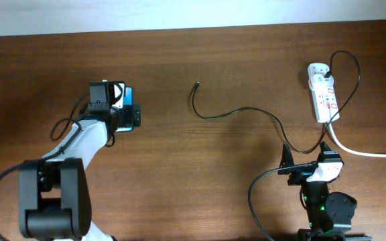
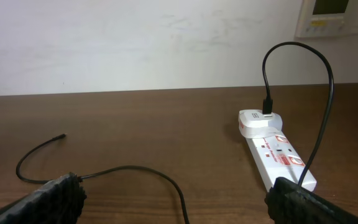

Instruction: Plug charger to phone and switch on socket

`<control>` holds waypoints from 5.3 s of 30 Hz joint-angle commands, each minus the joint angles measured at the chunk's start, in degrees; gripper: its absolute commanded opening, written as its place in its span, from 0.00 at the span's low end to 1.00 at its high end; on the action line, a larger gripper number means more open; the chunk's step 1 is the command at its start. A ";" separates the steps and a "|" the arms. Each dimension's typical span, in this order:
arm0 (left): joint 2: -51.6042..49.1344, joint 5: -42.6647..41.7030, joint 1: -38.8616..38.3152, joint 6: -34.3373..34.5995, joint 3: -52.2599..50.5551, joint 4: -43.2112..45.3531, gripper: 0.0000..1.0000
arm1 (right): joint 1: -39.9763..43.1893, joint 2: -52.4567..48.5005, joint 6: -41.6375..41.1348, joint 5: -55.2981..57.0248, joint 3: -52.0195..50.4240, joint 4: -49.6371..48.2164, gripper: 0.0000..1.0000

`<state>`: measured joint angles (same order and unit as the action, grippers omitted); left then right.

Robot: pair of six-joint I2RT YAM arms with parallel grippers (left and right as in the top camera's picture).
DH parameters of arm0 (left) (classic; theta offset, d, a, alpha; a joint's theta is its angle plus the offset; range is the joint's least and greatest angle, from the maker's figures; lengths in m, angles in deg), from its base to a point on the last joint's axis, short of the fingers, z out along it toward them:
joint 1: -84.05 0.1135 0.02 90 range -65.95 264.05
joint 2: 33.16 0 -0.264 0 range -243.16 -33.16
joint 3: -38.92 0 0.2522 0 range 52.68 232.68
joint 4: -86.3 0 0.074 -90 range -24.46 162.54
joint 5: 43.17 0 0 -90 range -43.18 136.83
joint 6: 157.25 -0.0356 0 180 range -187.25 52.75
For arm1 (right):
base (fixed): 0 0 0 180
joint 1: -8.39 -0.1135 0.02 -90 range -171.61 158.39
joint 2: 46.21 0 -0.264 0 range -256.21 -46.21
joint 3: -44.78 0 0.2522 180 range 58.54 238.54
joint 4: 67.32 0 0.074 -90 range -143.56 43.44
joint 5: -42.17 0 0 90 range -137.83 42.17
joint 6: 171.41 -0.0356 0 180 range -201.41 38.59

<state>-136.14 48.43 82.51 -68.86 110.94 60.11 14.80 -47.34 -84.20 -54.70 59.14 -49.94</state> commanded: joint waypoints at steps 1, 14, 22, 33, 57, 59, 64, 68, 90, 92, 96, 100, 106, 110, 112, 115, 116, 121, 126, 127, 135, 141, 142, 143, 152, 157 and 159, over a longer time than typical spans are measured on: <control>-4.46 1.22 0.04 1.75 4.55 0.17 0.99 | -0.42 0.28 0.00 0.04 -0.28 0.28 0.98; -11.47 5.11 0.04 3.98 9.05 -2.64 0.99 | -0.42 0.28 0.00 0.04 -0.28 0.28 0.98; -13.49 3.61 0.04 3.98 9.05 -8.26 0.78 | -0.39 0.28 0.00 0.04 -0.28 0.28 0.98; -13.46 3.58 -2.80 6.16 19.87 -18.78 0.61 | -0.42 0.28 0.00 0.04 -0.28 0.28 0.98; -13.97 -43.91 -2.10 51.69 43.74 -48.98 0.24 | -0.39 0.28 0.00 0.04 -0.28 0.28 0.98; -13.97 -44.04 -2.32 51.69 43.74 -50.71 0.21 | -0.39 0.28 0.00 0.04 -0.28 0.26 0.98; -13.97 -44.04 -2.58 51.71 43.74 -50.66 0.20 | -0.39 0.28 0.00 0.04 -0.28 0.28 0.98; -13.97 -44.04 -2.58 51.69 43.74 -50.66 0.20 | -0.39 0.28 0.00 0.04 -0.28 0.28 0.98; -14.08 -25.79 -4.37 33.29 43.15 -45.29 0.19 | -0.46 0.28 -49.99 -39.78 -0.28 -5.09 0.98; -14.08 -25.79 -6.27 36.37 43.15 -44.98 0.19 | -0.46 0.28 -49.94 -41.79 0.81 -12.33 0.98; -14.08 -26.43 -10.38 41.53 43.15 -40.68 0.20 | -1.18 -8.11 -44.13 -41.66 3.52 -12.02 0.98; -14.08 -27.12 -11.91 45.79 43.15 -36.59 0.22 | -16.63 -40.70 -27.30 -28.17 21.35 -11.98 0.98; -14.08 -27.87 -11.76 54.80 43.15 -34.71 0.24 | -39.52 -83.67 -23.76 0.17 51.01 -10.97 0.98; -14.08 -33.86 -10.80 57.53 43.15 -33.03 0.25 | -41.66 -92.00 -24.24 6.34 53.62 -17.20 0.99; -14.08 -35.15 -10.67 57.55 43.15 -33.03 0.24 | -41.66 -94.09 -24.24 8.04 53.64 -20.61 0.99; -14.08 -37.07 -10.67 57.53 43.15 -33.07 0.24 | -41.59 -97.48 -24.22 10.71 54.23 -27.12 0.88; -14.08 -37.07 -10.73 57.53 43.15 -33.24 0.23 | -41.62 -98.44 -24.24 10.82 55.28 -27.15 0.86; -14.08 -36.89 -10.71 57.53 43.15 -33.27 0.23 | -41.55 -103.21 -24.24 12.07 61.05 -25.05 0.59; -14.05 -32.00 -9.33 55.67 43.15 -31.67 0.99 | -41.29 -101.02 -24.22 11.85 61.13 -19.54 0.04; -14.01 -32.26 -7.10 52.83 43.15 -31.71 0.99 | -39.43 -97.63 -24.22 10.93 61.13 -15.89 0.04; -14.01 -36.68 -5.62 11.28 36.24 -26.43 0.99 | -15.61 -87.36 -47.50 -20.81 61.13 -12.22 0.04; 4.04 -42.60 -13.88 24.44 -4.79 21.14 0.99 | -13.27 -88.11 -49.05 -26.43 61.11 -11.02 0.04; 10.03 -38.16 -14.45 24.41 -7.74 21.81 0.99 | -13.99 -88.37 -49.83 -26.71 61.11 -10.82 0.04; 16.17 -32.79 -15.26 24.26 -10.10 22.93 0.99 | -14.67 -88.89 -50.56 -25.24 61.11 -10.86 0.04; 7.06 -28.96 -16.79 40.85 -12.48 56.11 0.99 | -17.00 -94.05 -57.77 -25.99 61.11 -23.08 0.04; 1.42 -36.46 -11.06 56.41 -12.48 69.02 0.99 | -17.44 -97.07 -57.75 -28.74 61.11 -33.88 0.04; -2.40 -39.60 -9.90 61.18 -12.48 77.00 0.99 | -18.16 -97.96 -57.72 -28.50 61.11 -34.40 0.04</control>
<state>-134.04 13.74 71.14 -16.45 98.31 130.52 -2.14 -144.60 -141.97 -81.72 119.07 -82.95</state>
